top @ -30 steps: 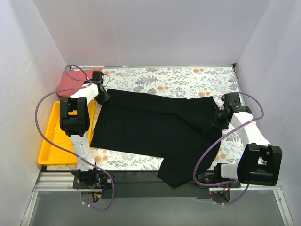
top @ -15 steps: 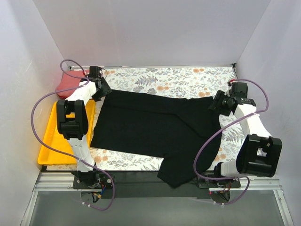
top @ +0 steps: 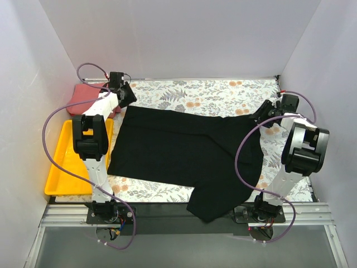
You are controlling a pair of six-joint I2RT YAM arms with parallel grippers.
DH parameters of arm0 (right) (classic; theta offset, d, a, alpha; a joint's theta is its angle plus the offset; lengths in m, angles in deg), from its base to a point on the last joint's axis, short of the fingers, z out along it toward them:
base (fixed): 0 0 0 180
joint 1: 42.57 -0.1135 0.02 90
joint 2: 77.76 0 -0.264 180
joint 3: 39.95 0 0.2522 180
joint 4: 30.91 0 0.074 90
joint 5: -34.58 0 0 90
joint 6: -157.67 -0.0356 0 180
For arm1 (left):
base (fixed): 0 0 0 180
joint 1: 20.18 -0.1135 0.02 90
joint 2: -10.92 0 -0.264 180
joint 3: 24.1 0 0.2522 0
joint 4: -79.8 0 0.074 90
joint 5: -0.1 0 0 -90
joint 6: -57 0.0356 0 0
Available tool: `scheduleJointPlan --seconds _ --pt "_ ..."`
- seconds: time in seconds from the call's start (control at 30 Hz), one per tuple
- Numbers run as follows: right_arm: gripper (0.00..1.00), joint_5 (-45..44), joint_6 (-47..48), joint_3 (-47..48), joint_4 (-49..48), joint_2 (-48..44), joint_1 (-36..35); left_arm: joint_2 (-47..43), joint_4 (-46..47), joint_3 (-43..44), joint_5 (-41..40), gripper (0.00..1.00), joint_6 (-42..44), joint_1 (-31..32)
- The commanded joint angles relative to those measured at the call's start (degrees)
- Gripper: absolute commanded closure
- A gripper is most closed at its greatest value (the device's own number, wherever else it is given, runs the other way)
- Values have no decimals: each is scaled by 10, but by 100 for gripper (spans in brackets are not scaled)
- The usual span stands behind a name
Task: Fold and stack the t-shirts
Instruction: Fold the tshirt
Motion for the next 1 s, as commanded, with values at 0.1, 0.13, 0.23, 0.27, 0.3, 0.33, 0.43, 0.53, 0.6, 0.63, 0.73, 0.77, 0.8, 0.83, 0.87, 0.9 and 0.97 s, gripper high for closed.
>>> scheduleJointPlan --seconds 0.1,0.13,0.23,0.27,0.3,0.33,0.43,0.53,0.6,0.63,0.73,0.77,0.8,0.83,0.87,0.9,0.97 --pt "44 57 -13 52 -89 58 9 47 46 20 17 64 33 0" --pt "44 59 -16 59 -92 63 10 50 49 21 19 65 34 0" --pt "44 74 -18 72 -98 88 11 71 57 19 23 67 35 0" --pt "44 78 -19 75 -99 99 12 80 58 19 23 67 35 0" --pt "44 80 -24 76 -104 103 12 84 58 19 23 67 35 0" --pt "44 86 -26 81 -108 112 12 88 59 19 23 67 35 0" --pt "45 99 -45 84 -128 126 12 97 59 14 23 67 35 0" --pt "45 122 -66 93 -141 149 12 100 60 6 23 67 33 0" --pt "46 124 -80 96 -143 155 12 101 60 3 23 67 33 0" --pt "46 127 -83 96 -143 161 12 103 60 2 23 67 34 0" --pt "47 134 -97 101 -144 166 12 105 60 -3 22 67 34 0" --pt "48 131 -97 101 -143 167 12 105 59 -3 21 67 34 0" --pt "50 127 -98 101 -143 168 12 107 60 -4 19 68 34 0" --pt "51 122 -100 100 -144 171 12 107 59 -5 18 68 31 0" --pt "53 118 -101 100 -144 172 13 107 55 -6 13 68 25 0" --pt "58 116 -105 101 -144 175 14 107 51 -6 3 69 23 0" --pt "65 115 -107 102 -143 184 16 113 39 -4 -4 69 15 0"
